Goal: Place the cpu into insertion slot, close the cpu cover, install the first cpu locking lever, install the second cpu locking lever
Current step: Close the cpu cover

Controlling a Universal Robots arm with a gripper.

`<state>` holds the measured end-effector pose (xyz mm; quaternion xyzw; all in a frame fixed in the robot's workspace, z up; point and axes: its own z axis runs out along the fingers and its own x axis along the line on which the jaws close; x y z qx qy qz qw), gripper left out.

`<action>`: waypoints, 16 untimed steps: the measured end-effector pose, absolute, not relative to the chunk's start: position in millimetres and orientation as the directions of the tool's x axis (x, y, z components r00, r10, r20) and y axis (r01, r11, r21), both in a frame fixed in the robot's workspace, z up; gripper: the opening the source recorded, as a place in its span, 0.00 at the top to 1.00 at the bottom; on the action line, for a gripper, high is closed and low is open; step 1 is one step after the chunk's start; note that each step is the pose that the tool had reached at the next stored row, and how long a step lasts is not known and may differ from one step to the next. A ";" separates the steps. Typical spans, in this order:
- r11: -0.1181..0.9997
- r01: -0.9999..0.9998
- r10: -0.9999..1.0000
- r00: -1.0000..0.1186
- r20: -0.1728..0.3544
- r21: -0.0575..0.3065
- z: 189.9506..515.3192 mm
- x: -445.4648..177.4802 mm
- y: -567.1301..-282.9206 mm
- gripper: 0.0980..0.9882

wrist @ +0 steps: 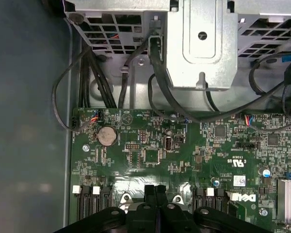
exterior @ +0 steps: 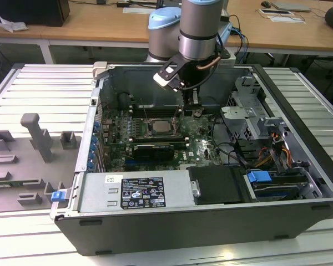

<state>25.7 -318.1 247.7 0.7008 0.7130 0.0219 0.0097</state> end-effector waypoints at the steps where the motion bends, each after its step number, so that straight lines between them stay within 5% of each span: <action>1: 0.017 0.999 1.000 -0.018 0.017 0.045 247.7 24.9 -318.1 0.99; 16: 0.017 0.999 1.000 -0.018 0.017 0.045 247.5 1.9 -318.1 0.99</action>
